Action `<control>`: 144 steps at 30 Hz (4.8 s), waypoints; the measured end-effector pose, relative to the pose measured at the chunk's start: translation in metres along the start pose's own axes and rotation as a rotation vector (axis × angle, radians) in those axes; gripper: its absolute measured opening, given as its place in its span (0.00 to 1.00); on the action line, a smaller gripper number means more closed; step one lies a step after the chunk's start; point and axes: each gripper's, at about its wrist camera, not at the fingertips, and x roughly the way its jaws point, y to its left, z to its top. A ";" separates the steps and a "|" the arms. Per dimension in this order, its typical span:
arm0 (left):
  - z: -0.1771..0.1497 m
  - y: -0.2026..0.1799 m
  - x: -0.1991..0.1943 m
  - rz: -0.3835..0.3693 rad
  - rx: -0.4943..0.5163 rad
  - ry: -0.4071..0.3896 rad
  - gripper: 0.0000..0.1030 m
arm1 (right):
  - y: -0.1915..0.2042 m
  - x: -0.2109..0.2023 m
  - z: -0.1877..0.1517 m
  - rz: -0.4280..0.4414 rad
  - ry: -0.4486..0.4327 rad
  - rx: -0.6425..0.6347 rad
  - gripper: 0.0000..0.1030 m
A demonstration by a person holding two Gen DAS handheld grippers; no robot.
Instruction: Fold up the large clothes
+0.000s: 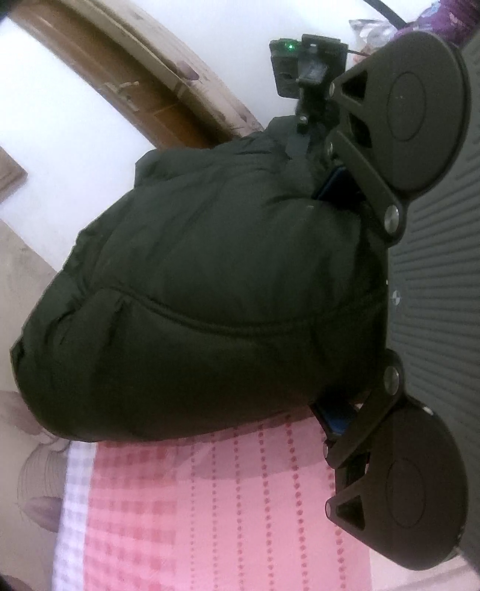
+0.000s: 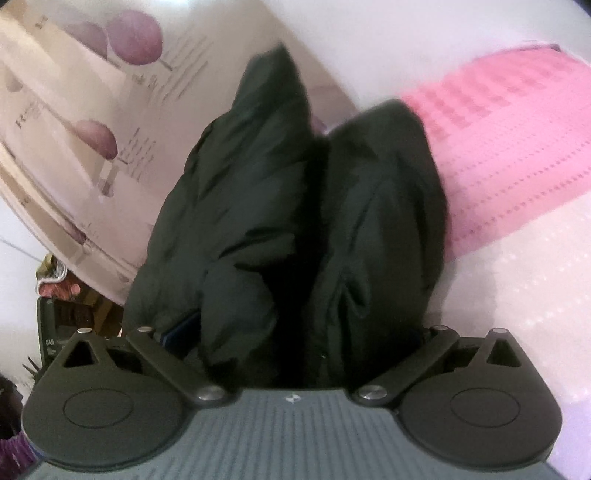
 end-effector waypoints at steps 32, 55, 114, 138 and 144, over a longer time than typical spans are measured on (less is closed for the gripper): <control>-0.019 -0.017 -0.070 0.149 0.088 -0.108 0.84 | 0.078 0.024 -0.042 0.034 -0.017 -0.084 0.74; 0.013 0.023 -0.052 0.036 0.057 -0.119 0.83 | 0.056 0.052 -0.018 0.093 0.053 0.002 0.94; -0.081 -0.028 -0.251 0.405 0.223 -0.384 0.67 | 0.265 0.057 -0.102 0.207 -0.001 -0.365 0.64; -0.125 0.023 -0.216 0.444 0.099 -0.368 0.99 | 0.203 0.100 -0.129 0.165 0.099 -0.224 0.82; -0.135 0.011 -0.224 0.500 0.096 -0.420 1.00 | 0.210 0.095 -0.133 0.100 0.059 -0.220 0.94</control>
